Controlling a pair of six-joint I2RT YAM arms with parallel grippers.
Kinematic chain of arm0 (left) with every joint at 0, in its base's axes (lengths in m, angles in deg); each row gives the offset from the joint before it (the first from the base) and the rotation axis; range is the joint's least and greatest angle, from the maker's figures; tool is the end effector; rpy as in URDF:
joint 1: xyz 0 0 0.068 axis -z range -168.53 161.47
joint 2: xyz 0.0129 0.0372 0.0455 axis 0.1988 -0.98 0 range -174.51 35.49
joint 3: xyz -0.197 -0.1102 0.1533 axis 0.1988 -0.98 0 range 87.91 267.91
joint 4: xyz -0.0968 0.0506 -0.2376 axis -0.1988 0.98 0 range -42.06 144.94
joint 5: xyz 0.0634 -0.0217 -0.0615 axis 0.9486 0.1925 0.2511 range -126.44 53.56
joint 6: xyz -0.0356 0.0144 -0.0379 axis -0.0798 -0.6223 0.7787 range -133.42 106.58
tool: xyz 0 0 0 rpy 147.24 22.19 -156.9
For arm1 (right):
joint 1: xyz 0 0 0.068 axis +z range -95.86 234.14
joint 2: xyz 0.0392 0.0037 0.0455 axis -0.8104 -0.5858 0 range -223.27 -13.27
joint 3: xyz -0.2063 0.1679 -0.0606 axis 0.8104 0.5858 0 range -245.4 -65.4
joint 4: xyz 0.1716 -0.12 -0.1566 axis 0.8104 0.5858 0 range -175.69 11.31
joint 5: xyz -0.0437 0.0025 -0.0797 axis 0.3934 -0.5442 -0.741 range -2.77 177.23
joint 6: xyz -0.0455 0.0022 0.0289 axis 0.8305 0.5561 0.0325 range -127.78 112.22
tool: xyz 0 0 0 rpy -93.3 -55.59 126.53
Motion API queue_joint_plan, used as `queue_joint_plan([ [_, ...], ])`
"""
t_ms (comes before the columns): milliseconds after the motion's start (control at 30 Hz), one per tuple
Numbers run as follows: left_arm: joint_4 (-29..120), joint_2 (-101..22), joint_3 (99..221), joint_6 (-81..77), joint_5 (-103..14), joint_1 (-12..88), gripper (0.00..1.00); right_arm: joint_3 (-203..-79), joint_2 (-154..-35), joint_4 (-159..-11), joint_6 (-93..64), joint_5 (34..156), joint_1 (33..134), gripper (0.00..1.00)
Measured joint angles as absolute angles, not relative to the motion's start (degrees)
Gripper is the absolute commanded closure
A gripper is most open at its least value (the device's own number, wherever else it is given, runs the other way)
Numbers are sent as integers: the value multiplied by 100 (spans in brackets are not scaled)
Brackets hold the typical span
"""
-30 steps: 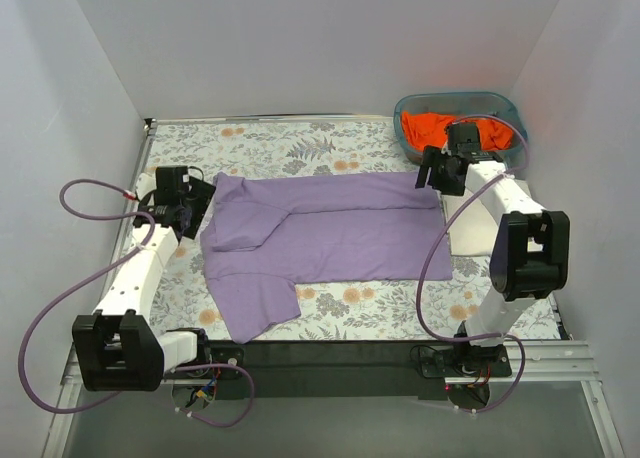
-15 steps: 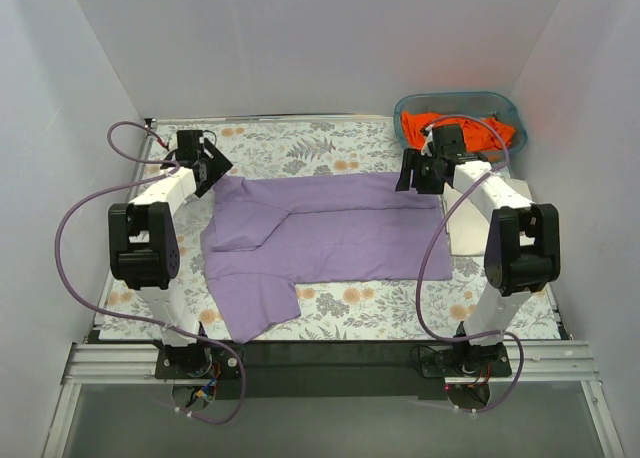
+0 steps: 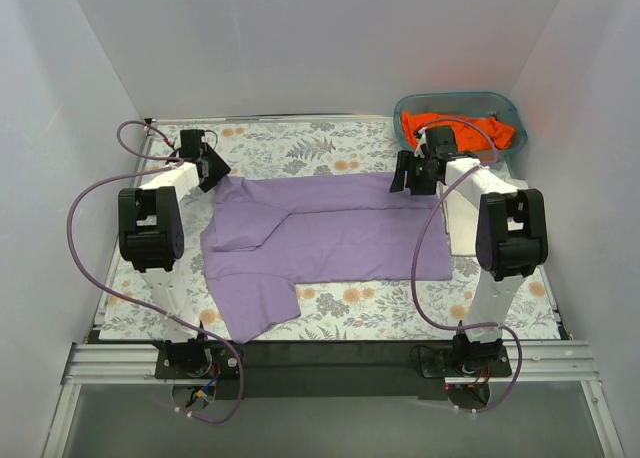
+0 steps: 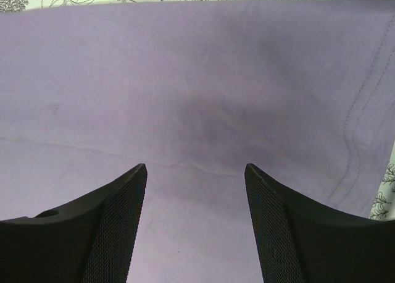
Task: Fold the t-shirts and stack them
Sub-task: Fold the tshirt
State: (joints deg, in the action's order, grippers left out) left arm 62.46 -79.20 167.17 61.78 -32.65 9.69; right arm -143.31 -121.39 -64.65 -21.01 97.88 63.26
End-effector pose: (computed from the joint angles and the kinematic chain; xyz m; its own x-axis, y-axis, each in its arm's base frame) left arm 0.4350 0.0159 0.1763 -0.1244 -0.9690 -0.2134 -0.7585 0.2315 -0.6092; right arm 0.4060 0.0717 0.2079 -0.8113 0.0974 -0.5764 -0.0867 0.9550 0.2836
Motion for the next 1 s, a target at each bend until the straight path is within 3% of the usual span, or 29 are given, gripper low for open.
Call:
queue_joint_plan([
  [167, 6229, -8152, 16846, 6113, -3285, 945, 85, -14331, -12331, -6538, -2092, 9720, 6322, 41],
  [300, 6185, -8174, 16864, 6121, -3300, 790, 100, -14329, -12445, -6538, -2088, 9613, 6287, 41],
  [1000, 5886, -8301, 16916, 6220, -3462, 291, 92, -14139, -12419, -6811, -2138, 9561, 5876, 43],
])
